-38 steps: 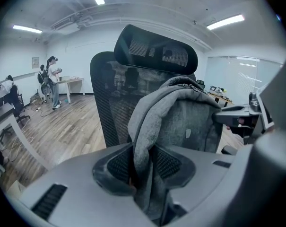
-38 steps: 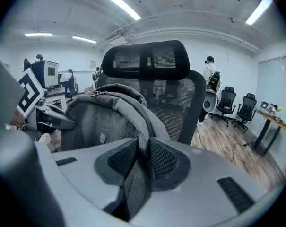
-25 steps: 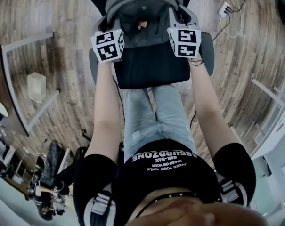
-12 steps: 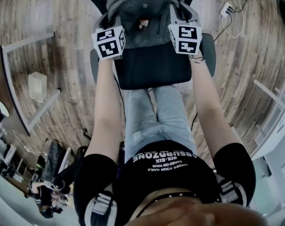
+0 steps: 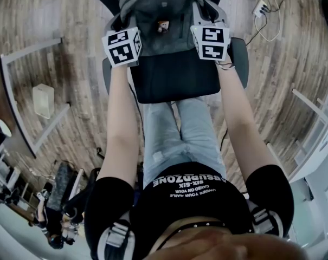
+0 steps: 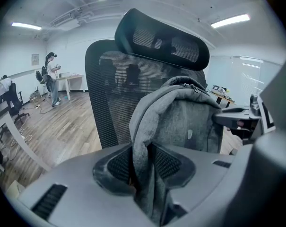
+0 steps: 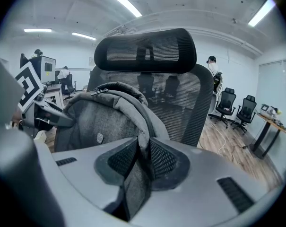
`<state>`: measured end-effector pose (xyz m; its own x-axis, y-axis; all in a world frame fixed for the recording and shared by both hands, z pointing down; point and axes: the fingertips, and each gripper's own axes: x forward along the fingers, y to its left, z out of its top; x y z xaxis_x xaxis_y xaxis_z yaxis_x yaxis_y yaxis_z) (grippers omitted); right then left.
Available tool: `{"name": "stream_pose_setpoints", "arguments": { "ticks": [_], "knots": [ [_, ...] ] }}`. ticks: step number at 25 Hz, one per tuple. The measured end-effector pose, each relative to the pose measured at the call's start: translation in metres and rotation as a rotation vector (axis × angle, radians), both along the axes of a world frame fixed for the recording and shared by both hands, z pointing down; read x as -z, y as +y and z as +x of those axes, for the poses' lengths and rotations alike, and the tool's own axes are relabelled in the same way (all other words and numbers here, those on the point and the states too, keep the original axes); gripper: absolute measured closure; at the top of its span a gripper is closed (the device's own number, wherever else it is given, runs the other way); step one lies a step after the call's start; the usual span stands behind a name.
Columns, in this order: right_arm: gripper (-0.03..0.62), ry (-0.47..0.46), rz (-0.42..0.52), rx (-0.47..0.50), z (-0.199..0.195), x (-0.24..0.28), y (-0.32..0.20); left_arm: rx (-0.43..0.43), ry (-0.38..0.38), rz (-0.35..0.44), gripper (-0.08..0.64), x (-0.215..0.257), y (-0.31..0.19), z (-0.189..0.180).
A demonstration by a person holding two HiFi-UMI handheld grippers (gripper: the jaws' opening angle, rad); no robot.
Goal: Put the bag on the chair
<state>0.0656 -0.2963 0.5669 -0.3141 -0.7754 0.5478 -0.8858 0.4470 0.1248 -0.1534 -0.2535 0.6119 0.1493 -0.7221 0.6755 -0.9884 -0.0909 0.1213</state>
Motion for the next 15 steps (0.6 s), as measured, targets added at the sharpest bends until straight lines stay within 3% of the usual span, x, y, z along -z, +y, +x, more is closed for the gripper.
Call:
{"name": "stream_pose_setpoints", "arguments": {
  "ticks": [15],
  "knots": [
    [0.503,-0.002,0.021,-0.029,0.000,-0.001,-0.008,0.001,0.012,0.018,0.433,-0.002,-0.010,0.000]
  ]
}}
